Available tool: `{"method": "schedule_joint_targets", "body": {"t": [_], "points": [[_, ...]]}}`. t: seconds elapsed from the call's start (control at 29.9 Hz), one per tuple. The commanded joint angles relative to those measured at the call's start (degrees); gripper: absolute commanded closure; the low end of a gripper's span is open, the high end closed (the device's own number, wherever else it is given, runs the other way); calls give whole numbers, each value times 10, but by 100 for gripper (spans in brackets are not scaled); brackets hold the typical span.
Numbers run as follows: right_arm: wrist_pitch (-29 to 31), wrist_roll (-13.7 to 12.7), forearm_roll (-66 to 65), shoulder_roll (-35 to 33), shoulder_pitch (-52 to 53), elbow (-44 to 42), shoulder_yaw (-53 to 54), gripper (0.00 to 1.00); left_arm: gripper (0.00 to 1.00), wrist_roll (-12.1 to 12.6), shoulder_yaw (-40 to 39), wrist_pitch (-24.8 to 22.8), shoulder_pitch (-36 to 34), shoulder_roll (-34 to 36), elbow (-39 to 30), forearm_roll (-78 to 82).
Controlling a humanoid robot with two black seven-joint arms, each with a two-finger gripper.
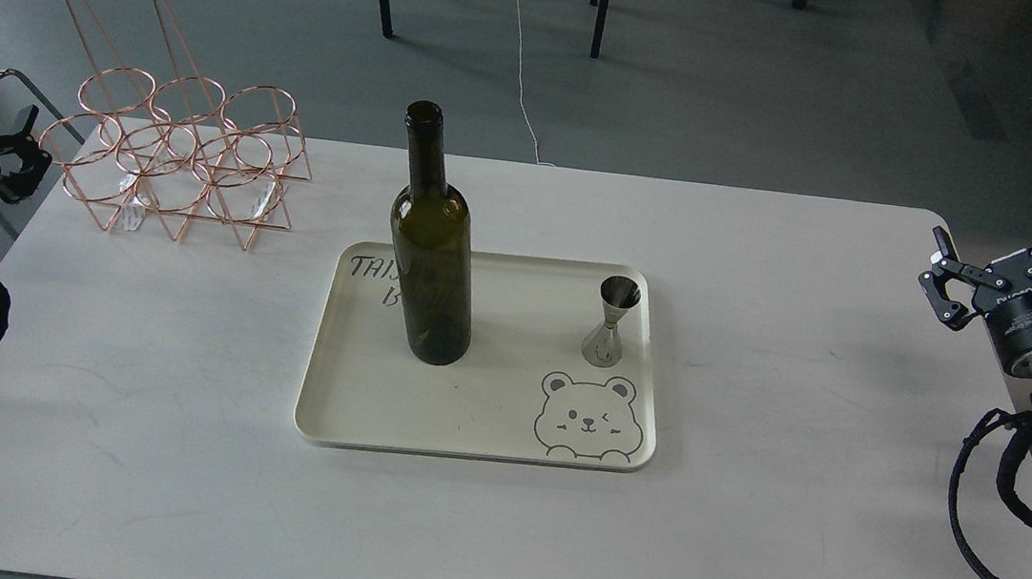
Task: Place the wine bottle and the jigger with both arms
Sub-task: 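Raise the right arm and move the right gripper toward the tray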
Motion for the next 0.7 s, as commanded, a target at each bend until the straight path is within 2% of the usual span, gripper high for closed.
{"method": "schedule_joint_targets", "body": {"t": [0.0, 0.43, 0.53, 0.67], "points": [[0, 0, 1, 0, 0, 1, 1, 1, 1, -4, -2, 0, -2, 0, -4, 0], [0, 0, -2, -18, 9, 16, 1, 1, 1, -2, -1, 0, -7, 0, -4, 1], [-3, 0, -8, -37, 26, 46, -1, 1, 1, -2, -1, 0, -6, 2, -4, 1], [-51, 0, -68, -88, 57, 113, -4, 1, 1, -2, -1, 0, -7, 2, -4, 1]]}}
